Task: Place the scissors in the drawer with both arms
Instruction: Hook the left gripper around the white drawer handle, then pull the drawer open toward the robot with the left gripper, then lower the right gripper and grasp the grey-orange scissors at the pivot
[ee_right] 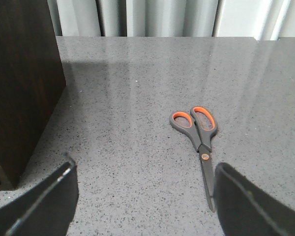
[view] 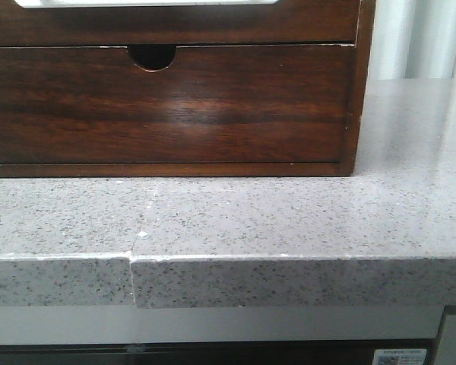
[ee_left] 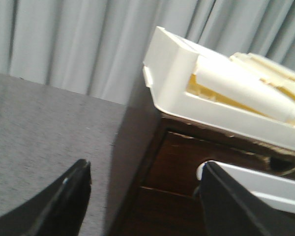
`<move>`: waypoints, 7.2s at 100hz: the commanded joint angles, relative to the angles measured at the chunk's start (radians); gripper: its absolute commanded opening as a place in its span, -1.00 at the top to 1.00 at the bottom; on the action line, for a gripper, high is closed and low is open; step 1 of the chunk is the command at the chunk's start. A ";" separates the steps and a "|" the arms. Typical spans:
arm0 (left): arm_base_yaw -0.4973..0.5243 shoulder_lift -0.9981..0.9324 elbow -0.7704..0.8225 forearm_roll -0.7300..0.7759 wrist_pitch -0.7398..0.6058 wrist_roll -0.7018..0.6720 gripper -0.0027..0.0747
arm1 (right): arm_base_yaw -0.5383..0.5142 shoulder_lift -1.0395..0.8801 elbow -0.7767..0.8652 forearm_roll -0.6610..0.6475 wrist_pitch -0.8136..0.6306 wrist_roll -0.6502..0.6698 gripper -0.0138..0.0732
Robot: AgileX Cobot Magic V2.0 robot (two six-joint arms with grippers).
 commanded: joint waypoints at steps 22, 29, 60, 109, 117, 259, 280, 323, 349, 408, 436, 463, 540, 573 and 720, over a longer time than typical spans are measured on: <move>-0.004 0.121 0.020 -0.421 -0.066 0.038 -0.19 | -0.006 0.015 -0.037 -0.001 -0.073 -0.009 -0.50; -0.015 0.165 0.020 -0.508 -0.054 0.099 -0.23 | -0.006 0.015 -0.037 -0.001 -0.073 -0.009 -0.50; -0.093 0.393 0.012 -0.954 0.035 0.437 -0.26 | -0.006 0.015 -0.037 -0.001 -0.073 -0.009 -0.50; -0.103 0.719 -0.036 -1.470 0.350 0.871 -0.26 | -0.006 0.015 -0.035 -0.001 -0.071 -0.009 -0.50; -0.103 0.758 -0.070 -1.470 0.372 0.875 -0.26 | -0.006 0.015 -0.035 -0.001 -0.071 -0.009 -0.50; -0.098 0.619 0.046 -1.364 0.532 0.880 0.98 | -0.006 0.015 -0.035 -0.001 -0.059 -0.009 -0.50; -0.098 0.421 0.157 -1.364 0.507 0.880 0.98 | -0.006 0.015 -0.035 -0.001 -0.059 -0.009 -0.50; -0.098 0.333 0.186 -1.346 0.505 0.871 0.93 | -0.006 0.015 -0.035 -0.001 -0.059 -0.009 -0.50; -0.098 0.333 0.186 -1.308 0.518 0.871 0.17 | -0.006 0.015 -0.035 -0.001 -0.059 -0.009 -0.50; -0.098 0.304 0.042 -0.680 0.512 0.561 0.01 | -0.006 0.015 -0.035 -0.001 -0.057 -0.009 -0.50; -0.098 0.192 -0.150 -0.072 0.560 0.241 0.01 | -0.006 0.015 -0.035 -0.011 -0.052 -0.009 -0.50; -0.098 0.168 -0.252 0.236 0.497 0.229 0.01 | -0.006 0.035 -0.044 -0.011 -0.014 -0.009 -0.50; -0.251 0.170 -0.254 0.235 0.396 0.278 0.01 | -0.368 0.854 -0.491 0.119 0.371 -0.153 -0.27; -0.251 0.170 -0.254 0.233 0.396 0.278 0.01 | -0.343 1.141 -0.711 0.129 0.451 -0.232 -0.21; -0.251 0.170 -0.254 0.234 0.391 0.278 0.01 | -0.304 1.422 -0.975 0.129 0.692 -0.331 0.76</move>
